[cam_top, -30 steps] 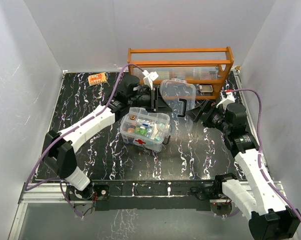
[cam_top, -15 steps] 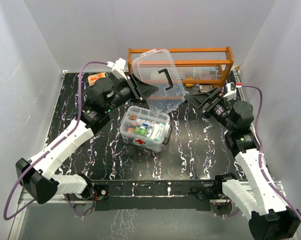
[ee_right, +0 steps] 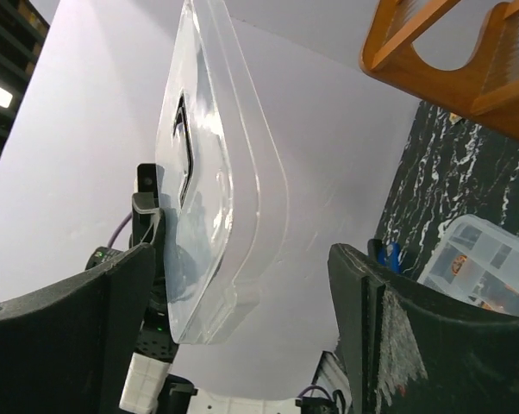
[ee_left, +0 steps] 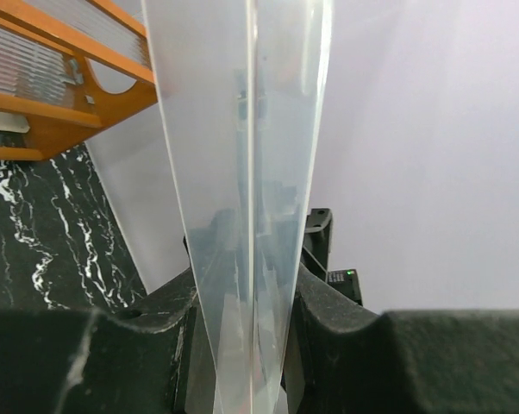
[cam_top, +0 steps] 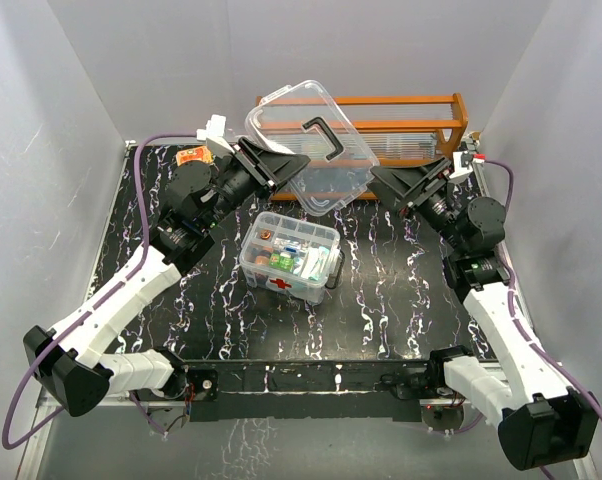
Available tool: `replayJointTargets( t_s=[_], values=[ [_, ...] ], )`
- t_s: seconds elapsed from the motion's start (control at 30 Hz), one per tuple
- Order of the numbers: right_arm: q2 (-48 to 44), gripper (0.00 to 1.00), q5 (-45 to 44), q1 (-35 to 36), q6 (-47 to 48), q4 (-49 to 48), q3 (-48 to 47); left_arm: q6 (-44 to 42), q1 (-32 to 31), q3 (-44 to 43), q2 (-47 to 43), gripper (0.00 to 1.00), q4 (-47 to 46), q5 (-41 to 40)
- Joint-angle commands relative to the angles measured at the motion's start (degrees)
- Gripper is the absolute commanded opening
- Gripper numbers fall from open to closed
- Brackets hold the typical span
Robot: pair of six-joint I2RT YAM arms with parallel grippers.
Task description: Organize the medicine kit
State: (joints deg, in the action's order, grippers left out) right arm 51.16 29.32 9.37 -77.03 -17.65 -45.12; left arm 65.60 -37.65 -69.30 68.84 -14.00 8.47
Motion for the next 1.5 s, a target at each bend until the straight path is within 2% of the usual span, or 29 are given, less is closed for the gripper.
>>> replayJointTargets(
  t_s=[0.0,0.27,0.57,0.7,0.8,0.97,1.07,1.17,1.33,1.47],
  values=[
    [1.13,0.76,-0.58,1.19,-4.13,-8.67,-3.84,4.03,0.13,0.09,-2.3,0.13,-5.34,0.34],
    [3.27,0.59,-3.15,3.34,-8.67,-13.85,-3.44,5.74,0.12,1.21,-2.55,0.13,-6.21,1.27],
    [5.51,0.45,-4.43,4.83,-10.22,-15.92,-3.39,6.64,0.12,2.58,-2.92,0.13,-6.68,1.97],
    [5.5,0.32,-5.13,5.1,-10.11,-15.1,-3.17,6.27,0.12,2.95,-3.24,0.14,-6.36,1.96],
    [4.99,0.24,-6.02,5.12,-9.9,-13.82,-2.87,5.44,0.12,3.19,-3.66,0.18,-5.21,1.41],
    [4.44,0.16,-5.89,5.22,-9.32,-13.64,-2.29,3.39,0.13,3.83,-4.82,0.36,-3.17,0.5],
    [4.26,0.15,-5.46,5.22,-8.83,-13.28,-1.8,1.27,0.14,3.55,-5.88,0.63,2.89,-1.78],
    [4.11,0.14,-5.1,5.2,-8.13,-12.24,-0.97,-2.47,0.2,2.96,-6.96,0.78,11.01,-4.6],
    [4.23,0.12,-4.21,5.18,-7.24,-10.32,0.11,-8.81,0.29,2.65,-9.35,0.87,27.57,-11.72],
    [5.0,0.12,-3.31,5.22,-6.3,-7.63,0.46,-12.41,0.34,4.31,-12.96,0.89,36.03,-18.41]
  ],
)
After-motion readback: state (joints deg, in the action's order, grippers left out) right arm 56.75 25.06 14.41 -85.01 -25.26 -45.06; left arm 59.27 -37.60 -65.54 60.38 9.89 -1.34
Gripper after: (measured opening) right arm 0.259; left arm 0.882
